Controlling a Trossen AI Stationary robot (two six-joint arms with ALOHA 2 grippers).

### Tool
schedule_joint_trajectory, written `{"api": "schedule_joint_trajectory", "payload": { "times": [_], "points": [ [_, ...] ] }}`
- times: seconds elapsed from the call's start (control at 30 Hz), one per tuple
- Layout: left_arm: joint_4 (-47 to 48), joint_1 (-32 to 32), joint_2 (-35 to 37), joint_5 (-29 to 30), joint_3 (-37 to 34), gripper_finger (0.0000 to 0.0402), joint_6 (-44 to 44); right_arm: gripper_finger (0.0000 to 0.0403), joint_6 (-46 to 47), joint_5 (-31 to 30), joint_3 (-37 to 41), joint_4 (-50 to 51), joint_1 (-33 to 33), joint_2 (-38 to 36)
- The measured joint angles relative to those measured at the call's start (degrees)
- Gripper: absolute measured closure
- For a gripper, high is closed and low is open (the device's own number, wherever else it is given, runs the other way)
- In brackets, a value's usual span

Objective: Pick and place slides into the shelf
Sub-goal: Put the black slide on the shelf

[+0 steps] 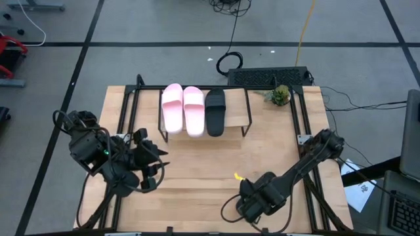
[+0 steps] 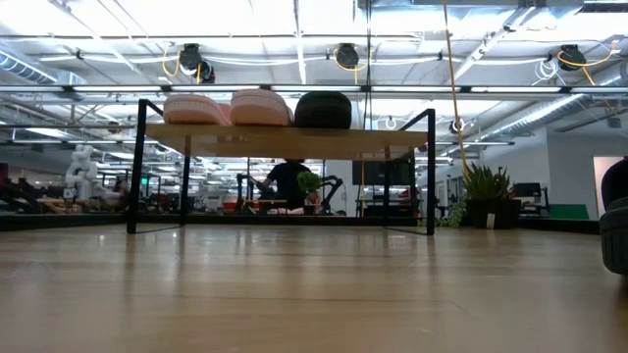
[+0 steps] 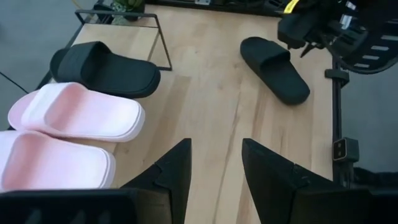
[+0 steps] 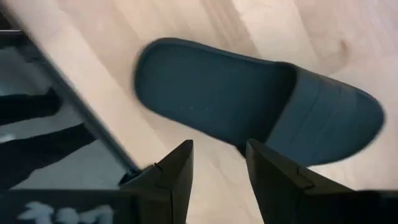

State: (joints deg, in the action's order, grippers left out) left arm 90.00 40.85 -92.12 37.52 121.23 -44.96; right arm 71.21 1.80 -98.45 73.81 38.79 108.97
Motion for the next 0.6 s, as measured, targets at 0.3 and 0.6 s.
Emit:
{"api": "schedule_joint_trajectory", "payload": {
  "times": [0.3,0.6],
  "points": [
    [0.0,0.9,0.0,0.0,0.0,0.0257,1.0,0.0264,3.3,-0.2,0.0,1.3,0.0,2.1],
    [0.0,0.9,0.0,0.0,0.0,0.0257,1.8,0.0264,4.6,-0.1,2.5,2.7,-0.2,2.9]
  ]
}}
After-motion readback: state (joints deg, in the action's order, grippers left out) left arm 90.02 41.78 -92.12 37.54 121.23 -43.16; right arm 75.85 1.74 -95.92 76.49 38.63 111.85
